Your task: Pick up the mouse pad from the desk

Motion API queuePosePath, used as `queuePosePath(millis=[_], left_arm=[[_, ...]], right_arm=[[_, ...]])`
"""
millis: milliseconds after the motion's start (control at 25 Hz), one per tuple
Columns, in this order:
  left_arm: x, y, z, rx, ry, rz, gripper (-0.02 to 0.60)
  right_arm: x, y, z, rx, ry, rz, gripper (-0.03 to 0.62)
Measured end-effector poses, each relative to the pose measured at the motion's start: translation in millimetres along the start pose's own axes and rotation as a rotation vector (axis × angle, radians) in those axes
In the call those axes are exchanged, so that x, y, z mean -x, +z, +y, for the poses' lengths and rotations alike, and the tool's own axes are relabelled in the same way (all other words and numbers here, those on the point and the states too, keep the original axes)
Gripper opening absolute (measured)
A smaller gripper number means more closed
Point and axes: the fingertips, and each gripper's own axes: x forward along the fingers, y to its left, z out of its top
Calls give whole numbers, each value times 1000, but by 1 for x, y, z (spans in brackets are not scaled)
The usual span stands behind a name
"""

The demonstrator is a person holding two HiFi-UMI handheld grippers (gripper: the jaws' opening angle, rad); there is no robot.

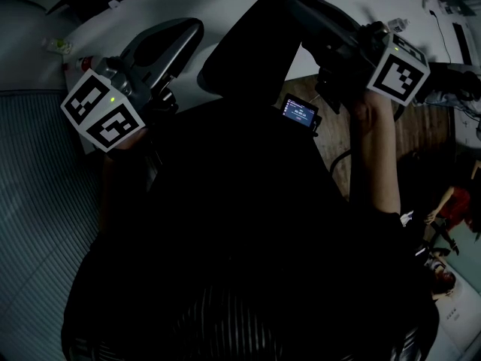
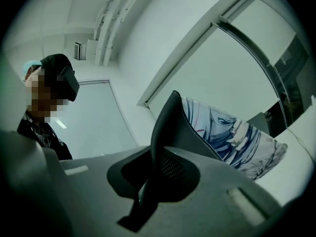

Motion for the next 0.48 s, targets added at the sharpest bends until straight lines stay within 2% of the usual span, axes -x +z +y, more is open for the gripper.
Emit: queuePosePath(millis=[240, 480], left_arm=[[5, -7, 7, 8, 5, -12, 9], [6, 8, -11, -24, -8, -8, 9]], right_arm=[[-5, -3, -6, 16, 5, 7, 18], [-2, 8, -7, 15, 1, 4, 18]])
